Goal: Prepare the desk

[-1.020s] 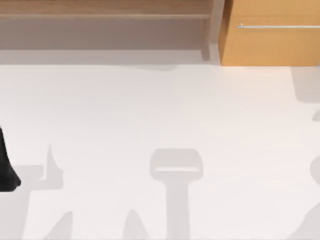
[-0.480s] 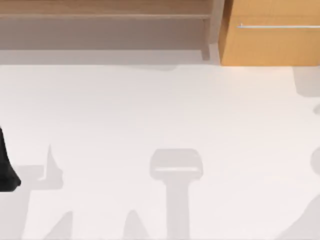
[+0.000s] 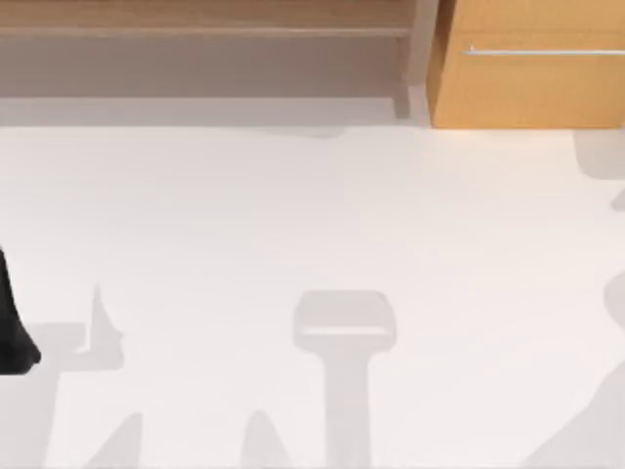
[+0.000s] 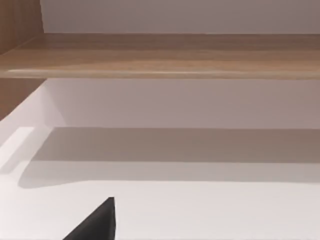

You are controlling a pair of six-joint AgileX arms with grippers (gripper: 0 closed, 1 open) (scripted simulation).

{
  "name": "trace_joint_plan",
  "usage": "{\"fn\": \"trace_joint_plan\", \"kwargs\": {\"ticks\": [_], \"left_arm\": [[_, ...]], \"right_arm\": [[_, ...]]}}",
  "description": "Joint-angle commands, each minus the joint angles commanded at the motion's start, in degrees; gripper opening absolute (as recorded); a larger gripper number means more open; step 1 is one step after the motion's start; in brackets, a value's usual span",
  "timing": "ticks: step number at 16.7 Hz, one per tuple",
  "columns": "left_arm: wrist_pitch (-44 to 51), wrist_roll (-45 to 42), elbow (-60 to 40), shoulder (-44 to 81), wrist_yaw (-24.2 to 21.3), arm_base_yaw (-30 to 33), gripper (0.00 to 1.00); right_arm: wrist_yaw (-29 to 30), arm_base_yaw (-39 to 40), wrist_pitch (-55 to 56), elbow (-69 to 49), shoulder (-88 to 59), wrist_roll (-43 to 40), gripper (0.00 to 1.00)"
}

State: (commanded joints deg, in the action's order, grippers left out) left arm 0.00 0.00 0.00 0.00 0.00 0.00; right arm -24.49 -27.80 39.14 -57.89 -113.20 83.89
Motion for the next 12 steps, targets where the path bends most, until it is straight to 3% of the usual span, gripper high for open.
{"fn": "trace_joint_plan", "kwargs": {"ticks": [12], "left_arm": [[0.00,0.00,0.00,0.00,0.00,0.00,1.00]], "right_arm": [[0.00,0.00,0.00,0.00,0.00,0.00,0.98]]}}
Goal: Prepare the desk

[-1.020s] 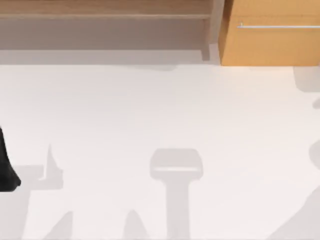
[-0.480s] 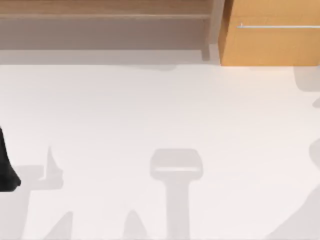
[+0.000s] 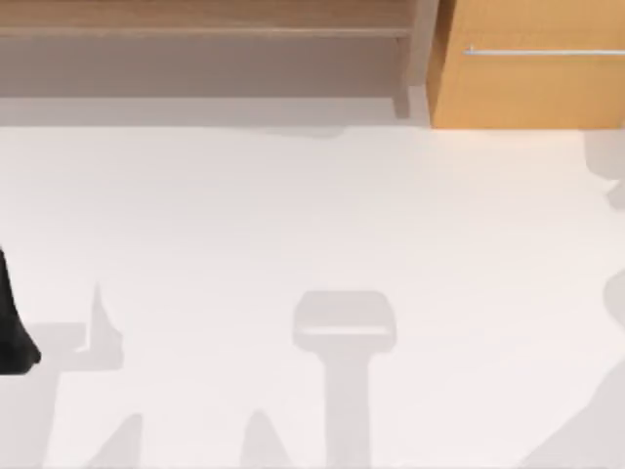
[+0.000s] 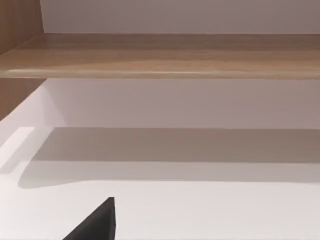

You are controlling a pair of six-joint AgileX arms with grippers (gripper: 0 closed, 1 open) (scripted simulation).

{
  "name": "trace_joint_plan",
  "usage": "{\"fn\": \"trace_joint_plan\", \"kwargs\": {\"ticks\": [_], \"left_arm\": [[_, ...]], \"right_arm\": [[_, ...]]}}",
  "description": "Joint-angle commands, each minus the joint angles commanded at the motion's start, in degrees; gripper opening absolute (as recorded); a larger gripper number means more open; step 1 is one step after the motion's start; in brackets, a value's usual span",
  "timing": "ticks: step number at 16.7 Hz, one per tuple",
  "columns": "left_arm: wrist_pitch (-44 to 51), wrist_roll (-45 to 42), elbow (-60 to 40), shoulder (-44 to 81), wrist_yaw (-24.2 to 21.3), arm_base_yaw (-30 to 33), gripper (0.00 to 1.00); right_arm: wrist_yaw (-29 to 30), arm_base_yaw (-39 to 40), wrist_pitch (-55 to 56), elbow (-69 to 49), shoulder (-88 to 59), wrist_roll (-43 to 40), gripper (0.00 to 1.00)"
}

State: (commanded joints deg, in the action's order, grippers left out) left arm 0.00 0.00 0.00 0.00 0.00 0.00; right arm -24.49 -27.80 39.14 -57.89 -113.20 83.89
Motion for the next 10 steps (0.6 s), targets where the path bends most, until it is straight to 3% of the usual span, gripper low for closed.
{"fn": "trace_joint_plan", "kwargs": {"ticks": [10], "left_arm": [[0.00,0.00,0.00,0.00,0.00,0.00,1.00]], "right_arm": [[-0.09,-0.11,0.03,0.18,0.17,-0.07,1.00]]}}
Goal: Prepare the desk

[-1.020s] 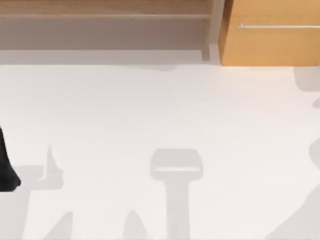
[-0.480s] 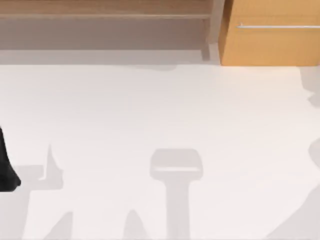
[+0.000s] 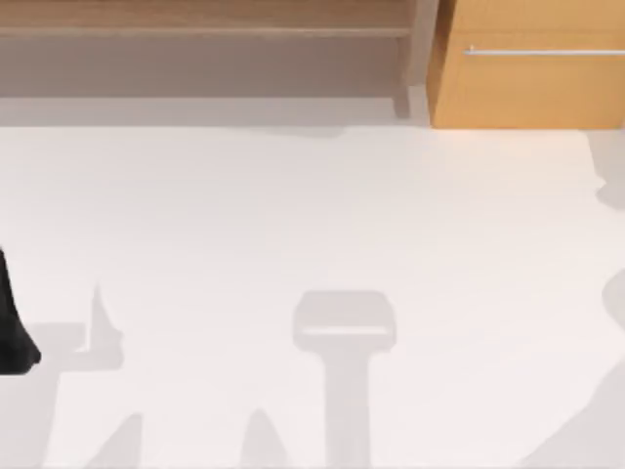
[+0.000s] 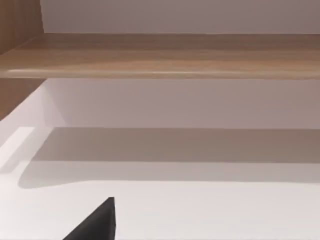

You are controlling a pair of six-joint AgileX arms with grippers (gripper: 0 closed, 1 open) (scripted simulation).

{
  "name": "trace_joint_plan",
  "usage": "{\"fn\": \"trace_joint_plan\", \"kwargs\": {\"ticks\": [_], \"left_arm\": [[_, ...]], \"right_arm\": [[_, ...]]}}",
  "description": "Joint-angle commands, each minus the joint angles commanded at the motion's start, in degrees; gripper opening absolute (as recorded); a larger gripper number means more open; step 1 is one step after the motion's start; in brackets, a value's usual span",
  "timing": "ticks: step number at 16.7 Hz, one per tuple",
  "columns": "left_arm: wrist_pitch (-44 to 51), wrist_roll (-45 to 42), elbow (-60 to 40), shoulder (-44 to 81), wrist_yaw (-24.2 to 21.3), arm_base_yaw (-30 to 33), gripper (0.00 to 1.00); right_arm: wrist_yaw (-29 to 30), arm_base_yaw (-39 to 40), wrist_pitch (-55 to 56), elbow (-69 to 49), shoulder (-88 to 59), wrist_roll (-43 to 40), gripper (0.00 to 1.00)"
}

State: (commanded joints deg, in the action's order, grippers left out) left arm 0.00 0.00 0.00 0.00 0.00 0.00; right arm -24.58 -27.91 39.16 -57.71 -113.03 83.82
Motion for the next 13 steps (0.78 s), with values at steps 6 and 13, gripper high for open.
{"fn": "trace_joint_plan", "kwargs": {"ticks": [6,13], "left_arm": [[0.00,0.00,0.00,0.00,0.00,0.00,1.00],[0.00,0.00,0.00,0.00,0.00,0.00,1.00]], "right_arm": [[-1.74,-1.39,1.58,5.16,4.64,-1.08,1.00],[-3.62,-3.75,2.94,10.96,7.51,-1.12,1.00]]}}
